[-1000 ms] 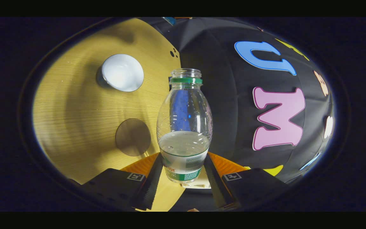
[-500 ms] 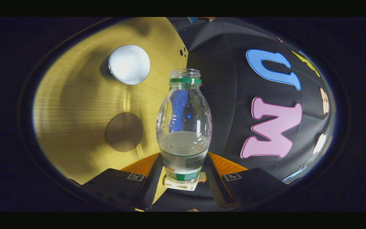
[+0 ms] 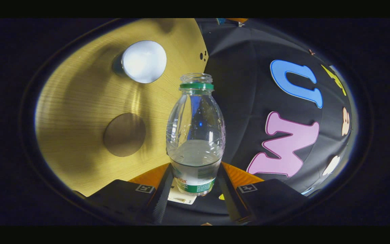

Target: Open the teacup lid with one hand, grasp the water bottle and pour water into the teacup with the other hand; after pouring, place the water bottle on the coaster and then close the teacup lid.

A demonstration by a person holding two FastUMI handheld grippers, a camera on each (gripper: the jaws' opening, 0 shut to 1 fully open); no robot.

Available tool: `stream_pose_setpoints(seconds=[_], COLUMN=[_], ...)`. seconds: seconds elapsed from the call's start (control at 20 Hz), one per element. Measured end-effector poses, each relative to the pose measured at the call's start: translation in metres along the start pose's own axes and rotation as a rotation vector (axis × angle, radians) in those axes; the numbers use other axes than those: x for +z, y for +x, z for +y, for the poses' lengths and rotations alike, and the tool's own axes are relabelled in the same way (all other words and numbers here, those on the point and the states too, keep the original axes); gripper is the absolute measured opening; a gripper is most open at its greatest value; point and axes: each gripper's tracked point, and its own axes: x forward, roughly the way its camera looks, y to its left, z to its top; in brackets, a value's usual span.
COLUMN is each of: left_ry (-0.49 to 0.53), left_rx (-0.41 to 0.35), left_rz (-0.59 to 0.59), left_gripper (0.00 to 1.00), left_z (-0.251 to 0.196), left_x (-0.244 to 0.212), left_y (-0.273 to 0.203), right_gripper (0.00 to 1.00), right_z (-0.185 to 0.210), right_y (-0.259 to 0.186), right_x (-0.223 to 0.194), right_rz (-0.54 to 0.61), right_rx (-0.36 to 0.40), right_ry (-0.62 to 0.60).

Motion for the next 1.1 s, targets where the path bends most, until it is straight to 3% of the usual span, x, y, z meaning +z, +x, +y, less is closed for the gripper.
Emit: stream_pose_setpoints(seconds=[0.85,0.9,1.1], left_ry=[-0.032,-0.034,-0.033], left_rx=[0.008,0.007,0.017], left_rz=[0.013,0.011,0.006], left_gripper=[0.3,0.27,0.3], left_z=[0.007,0.006,0.008], left_x=[-0.009,-0.009,-0.007], left_y=[-0.004,-0.003,-0.005], right_gripper=[0.73,0.73,0.73], right_z=[-0.021,-0.023,-0.028], right_y=[0.007,0.008,0.012], right_x=[0.013,0.014,0.015], right_rz=[-0.088,-0.094,-0.111], right_rx=[-0.077,-0.084,-0.104], right_ry=[-0.153,-0.162,-0.195])
